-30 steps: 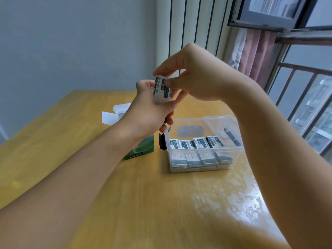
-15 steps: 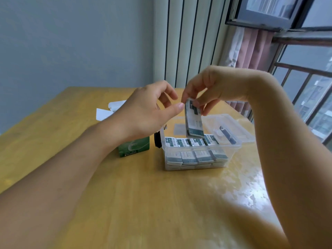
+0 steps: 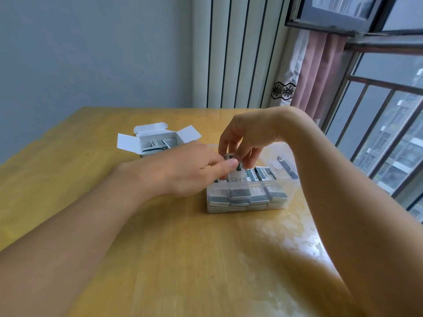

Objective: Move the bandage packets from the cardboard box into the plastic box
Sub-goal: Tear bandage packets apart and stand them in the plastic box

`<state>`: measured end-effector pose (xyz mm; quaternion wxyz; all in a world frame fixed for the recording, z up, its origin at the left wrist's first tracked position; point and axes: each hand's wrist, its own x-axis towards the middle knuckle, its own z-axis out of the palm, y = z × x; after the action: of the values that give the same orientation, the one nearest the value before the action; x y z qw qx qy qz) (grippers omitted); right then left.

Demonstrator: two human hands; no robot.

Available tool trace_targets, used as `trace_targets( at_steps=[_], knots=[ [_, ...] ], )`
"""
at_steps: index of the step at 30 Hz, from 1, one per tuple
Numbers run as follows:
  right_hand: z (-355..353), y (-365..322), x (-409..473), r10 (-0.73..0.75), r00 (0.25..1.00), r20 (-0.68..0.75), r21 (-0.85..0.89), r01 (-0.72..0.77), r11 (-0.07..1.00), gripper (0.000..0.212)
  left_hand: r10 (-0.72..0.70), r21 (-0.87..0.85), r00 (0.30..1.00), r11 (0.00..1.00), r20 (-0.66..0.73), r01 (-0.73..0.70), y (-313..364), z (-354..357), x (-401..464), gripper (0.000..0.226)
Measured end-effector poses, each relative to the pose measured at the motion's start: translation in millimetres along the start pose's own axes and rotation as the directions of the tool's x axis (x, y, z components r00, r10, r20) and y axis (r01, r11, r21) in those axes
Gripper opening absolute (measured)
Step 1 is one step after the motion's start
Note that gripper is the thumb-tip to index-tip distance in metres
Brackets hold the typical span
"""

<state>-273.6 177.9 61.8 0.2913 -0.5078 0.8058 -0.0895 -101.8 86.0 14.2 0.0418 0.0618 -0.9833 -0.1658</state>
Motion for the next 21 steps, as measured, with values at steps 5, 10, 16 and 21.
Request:
trace_targets(
  at_steps=[5,10,16,21],
  knots=[
    [2.5,-4.8,0.2,0.031,0.999,0.043,-0.032,-0.029,0.999,0.028,0.001,0.079,1.0,0.997,-0.001,-0.001,-0.6,6.1,1.2,0.062],
    [6.5,-10.9,2.5,0.048,0.998,0.051,-0.084,-0.044,0.996,0.031,0.007,0.079,1.0,0.997,-0.013,-0.006,-2.9,7.2,2.8,0.064],
    [12.9,-16.5,9.2,0.096,0.995,0.003,-0.181,-0.094,0.979,0.035,-0.007,0.106,1.0,0.994,-0.006,0.008,-3.4,7.2,3.1,0.077],
    [15.8,-19.6,10.9,0.121,0.993,-0.002,-0.281,-0.117,0.953,0.043,-0.015,0.092,1.0,0.996,0.001,0.014,0.1,4.8,1.5,0.091]
  ],
)
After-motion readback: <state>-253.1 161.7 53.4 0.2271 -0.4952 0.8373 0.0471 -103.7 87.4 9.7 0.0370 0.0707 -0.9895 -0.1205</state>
